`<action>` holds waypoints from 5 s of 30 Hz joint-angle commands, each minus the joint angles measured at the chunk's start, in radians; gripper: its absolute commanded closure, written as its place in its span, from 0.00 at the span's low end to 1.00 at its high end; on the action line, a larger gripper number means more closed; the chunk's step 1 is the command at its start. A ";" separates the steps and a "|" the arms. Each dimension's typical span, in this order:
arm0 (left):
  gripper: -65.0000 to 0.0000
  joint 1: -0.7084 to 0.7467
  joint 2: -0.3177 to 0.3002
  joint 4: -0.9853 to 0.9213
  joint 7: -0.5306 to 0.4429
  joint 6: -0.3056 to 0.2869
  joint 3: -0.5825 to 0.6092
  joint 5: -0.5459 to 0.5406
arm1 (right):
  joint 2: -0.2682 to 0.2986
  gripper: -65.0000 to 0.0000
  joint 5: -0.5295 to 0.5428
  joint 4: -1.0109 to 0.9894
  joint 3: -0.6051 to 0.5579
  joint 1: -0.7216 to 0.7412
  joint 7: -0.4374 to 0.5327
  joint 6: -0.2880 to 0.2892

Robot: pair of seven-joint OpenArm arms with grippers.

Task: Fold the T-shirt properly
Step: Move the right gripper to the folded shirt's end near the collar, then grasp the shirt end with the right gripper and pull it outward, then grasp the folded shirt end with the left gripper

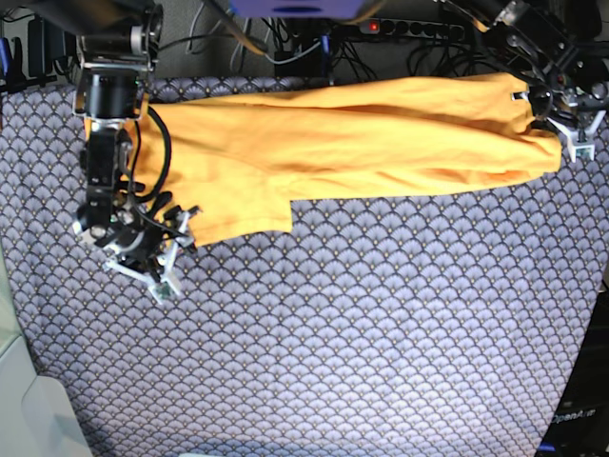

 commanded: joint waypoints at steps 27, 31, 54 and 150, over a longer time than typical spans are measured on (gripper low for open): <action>0.49 -0.022 -0.009 0.016 -0.005 0.002 0.000 0.005 | 0.043 1.00 0.010 -0.014 0.005 -0.020 0.037 -0.004; 0.49 -0.022 -0.009 0.016 -0.005 0.002 0.002 0.005 | 0.040 1.00 0.010 0.145 0.003 -0.073 0.020 -0.004; 0.49 -0.022 -0.014 0.014 -0.010 0.002 0.006 0.005 | 0.043 1.00 0.015 0.661 -0.040 -0.409 -0.029 -0.004; 0.49 0.001 -0.017 0.014 -0.011 0.002 0.003 0.006 | 0.215 0.50 0.009 0.543 0.077 -0.672 0.367 -0.004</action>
